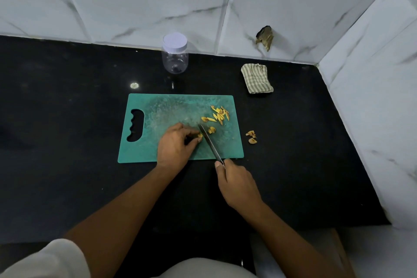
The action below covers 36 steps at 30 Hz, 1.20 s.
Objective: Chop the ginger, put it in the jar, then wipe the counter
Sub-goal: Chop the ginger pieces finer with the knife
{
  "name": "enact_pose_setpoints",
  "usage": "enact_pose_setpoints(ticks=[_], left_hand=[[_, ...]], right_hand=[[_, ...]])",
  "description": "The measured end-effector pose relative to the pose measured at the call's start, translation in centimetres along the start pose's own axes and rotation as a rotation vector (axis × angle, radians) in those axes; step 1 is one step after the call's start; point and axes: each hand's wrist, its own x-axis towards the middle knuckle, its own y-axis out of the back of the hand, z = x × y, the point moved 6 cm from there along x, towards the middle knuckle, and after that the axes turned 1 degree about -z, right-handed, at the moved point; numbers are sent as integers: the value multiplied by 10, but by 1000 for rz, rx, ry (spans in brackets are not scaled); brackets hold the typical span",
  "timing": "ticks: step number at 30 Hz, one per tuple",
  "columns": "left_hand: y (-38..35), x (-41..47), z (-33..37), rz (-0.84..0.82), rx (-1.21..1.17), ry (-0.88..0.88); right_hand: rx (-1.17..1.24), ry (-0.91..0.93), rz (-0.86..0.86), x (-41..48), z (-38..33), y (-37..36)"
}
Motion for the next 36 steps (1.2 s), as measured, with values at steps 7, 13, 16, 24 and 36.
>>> enact_pose_setpoints(ticks=[7, 13, 16, 24, 36], left_hand=[[0, 0, -1, 32, -25, 21], [-1, 1, -1, 36, 1, 22], [-2, 1, -3, 36, -9, 23], [-1, 0, -3, 34, -7, 23], [-1, 0, -3, 40, -6, 23]], right_hand=[[-45, -10, 9, 2, -1, -4], [-64, -4, -7, 0, 0, -6], [-93, -10, -2, 0, -2, -6], [-158, -89, -8, 6, -14, -11], [-58, -26, 15, -1, 0, -5]])
